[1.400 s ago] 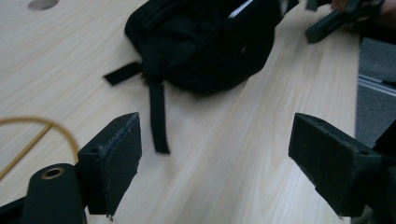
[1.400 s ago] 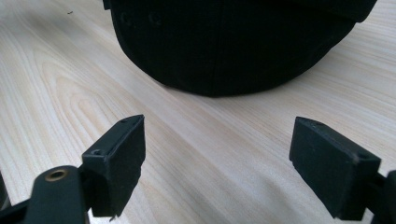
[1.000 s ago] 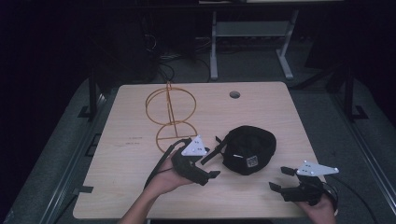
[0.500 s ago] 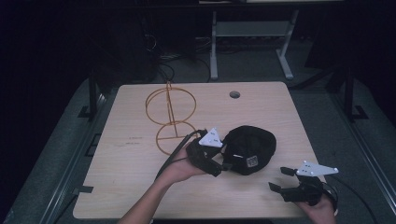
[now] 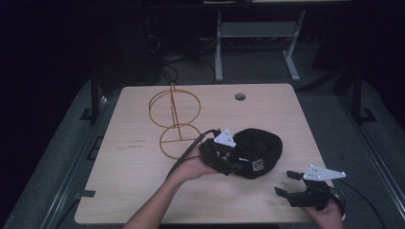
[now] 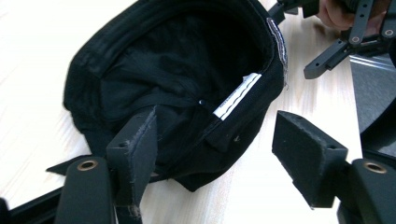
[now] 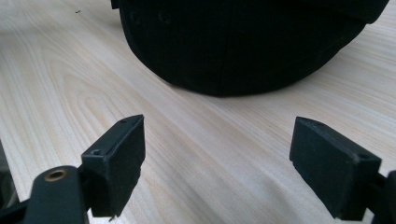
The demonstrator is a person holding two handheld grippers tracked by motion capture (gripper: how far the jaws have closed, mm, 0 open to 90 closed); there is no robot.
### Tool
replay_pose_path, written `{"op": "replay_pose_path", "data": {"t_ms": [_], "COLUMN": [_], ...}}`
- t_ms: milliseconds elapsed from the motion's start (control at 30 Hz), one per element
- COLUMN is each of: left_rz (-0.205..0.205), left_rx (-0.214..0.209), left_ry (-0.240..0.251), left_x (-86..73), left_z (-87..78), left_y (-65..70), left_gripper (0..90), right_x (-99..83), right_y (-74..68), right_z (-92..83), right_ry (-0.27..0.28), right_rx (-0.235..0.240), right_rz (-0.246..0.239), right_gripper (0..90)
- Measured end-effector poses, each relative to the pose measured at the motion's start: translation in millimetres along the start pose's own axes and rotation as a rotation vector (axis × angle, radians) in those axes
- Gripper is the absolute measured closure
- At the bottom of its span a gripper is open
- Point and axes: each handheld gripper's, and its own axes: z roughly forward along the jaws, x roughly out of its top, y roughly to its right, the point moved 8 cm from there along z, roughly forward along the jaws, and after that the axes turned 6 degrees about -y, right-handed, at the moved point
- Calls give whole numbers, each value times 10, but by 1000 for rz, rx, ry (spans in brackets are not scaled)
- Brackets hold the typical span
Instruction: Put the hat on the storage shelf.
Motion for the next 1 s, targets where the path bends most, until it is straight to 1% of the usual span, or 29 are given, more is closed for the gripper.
{"op": "replay_pose_path", "data": {"t_ms": [67,100,133,233,300,400,533,567,633,800,900,933,967,1000], "left_rz": [14,18,18,6,3,4,22,25,34,47,46,46,45,46], "left_rx": [-14,-20,-20,-43,-34,-37,-58,-63,-71,-95,-104,-104,-105,-107], "left_ry": [-21,-39,-39,-68,-70,-72,-76,-78,-86,-87,-82,-82,-79,-72], "left_x": [-10,-30,-30,-62,-57,-51,-54,-56,-59,-42,-23,-23,-14,-3], "left_z": [35,69,69,137,161,165,186,189,195,218,227,227,228,221], "left_y": [10,11,11,-3,-9,0,28,38,53,102,117,117,120,126], "left_gripper": [348,363,379,404,427,487,597,626,673,767,786,789,789,795], "right_x": [-2,-3,-3,-6,-5,-4,-7,-10,-7,20,39,39,45,36], "right_y": [-5,-6,-6,-7,-14,-14,1,3,4,10,29,29,40,67], "right_z": [0,1,1,9,8,6,0,1,-1,-30,-58,-58,-66,-82], "right_ry": [0,-1,-1,-7,-7,-6,-3,-7,-3,43,76,76,86,76], "right_rx": [1,1,1,3,4,2,-5,-6,-9,-30,-52,-52,-62,-70], "right_rz": [-2,-2,-2,2,2,3,6,13,9,-2,-12,-12,-15,-20], "right_gripper": [179,179,179,180,180,180,179,180,185,186,186,186,186,219]}}
